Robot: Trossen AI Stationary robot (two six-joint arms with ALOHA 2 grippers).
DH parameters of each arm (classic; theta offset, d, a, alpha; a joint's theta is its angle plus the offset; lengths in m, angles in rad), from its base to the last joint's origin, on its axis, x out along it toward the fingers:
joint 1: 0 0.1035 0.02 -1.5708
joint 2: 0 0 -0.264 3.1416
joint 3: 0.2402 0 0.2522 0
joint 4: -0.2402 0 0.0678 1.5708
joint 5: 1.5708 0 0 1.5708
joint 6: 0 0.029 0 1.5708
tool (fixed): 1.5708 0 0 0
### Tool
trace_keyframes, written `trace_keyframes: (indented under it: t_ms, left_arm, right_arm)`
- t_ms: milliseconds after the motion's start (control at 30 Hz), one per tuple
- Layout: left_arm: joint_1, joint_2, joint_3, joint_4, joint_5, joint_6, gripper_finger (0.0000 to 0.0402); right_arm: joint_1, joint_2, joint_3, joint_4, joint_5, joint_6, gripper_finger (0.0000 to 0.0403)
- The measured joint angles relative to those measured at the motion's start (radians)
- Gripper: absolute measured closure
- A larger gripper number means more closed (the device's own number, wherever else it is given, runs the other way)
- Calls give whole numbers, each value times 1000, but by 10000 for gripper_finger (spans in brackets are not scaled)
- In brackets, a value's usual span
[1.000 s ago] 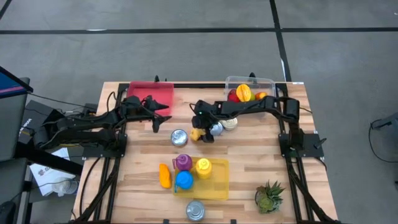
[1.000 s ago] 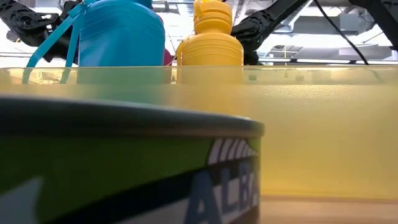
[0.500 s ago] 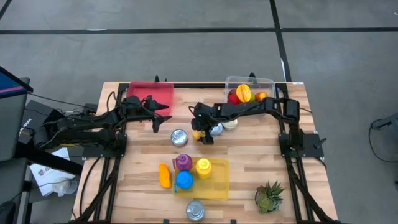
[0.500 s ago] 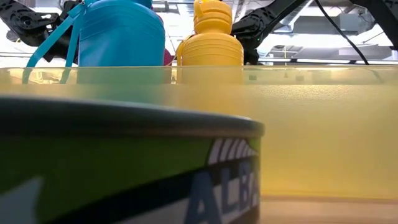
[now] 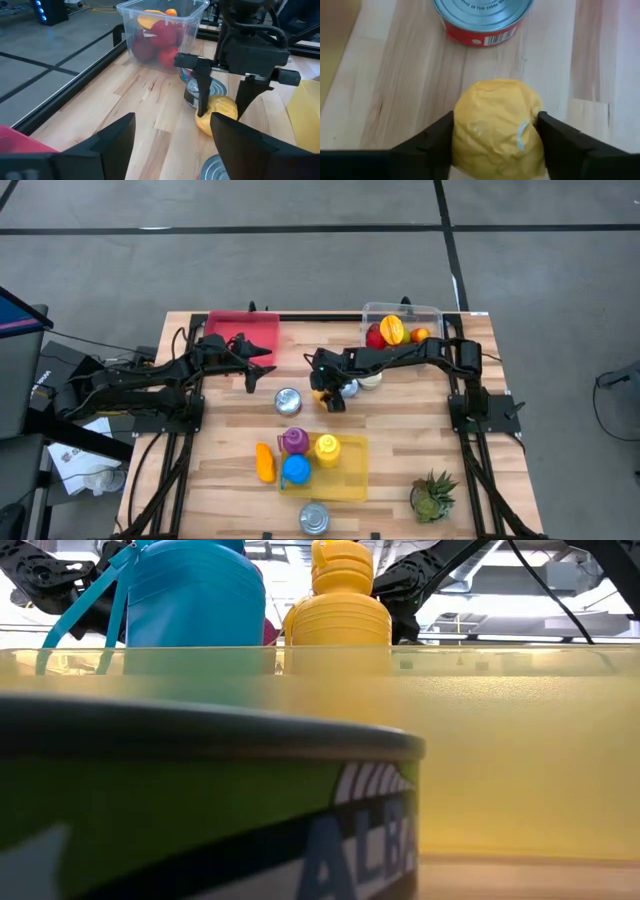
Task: Pick & Place Food Item
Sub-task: Put the pear into the red bin
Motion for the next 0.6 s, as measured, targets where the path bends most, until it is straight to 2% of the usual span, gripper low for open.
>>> trace_keyframes:
  t_ms: [67,300,467,600]
  left_arm:
    - [0,0,0,0,-3,0,154]
    - [0,0,0,0,-42,0,155]
    - [0,0,0,0,-42,4,158]
    - [0,-2,0,4,-42,5,160]
  right_arm:
    - [0,0,0,7,0,0,201]
    - [-2,-10,0,50,-5,11,201]
    - [-20,-27,2,175,-123,17,201]
    - [-37,-39,1,290,-178,20,201]
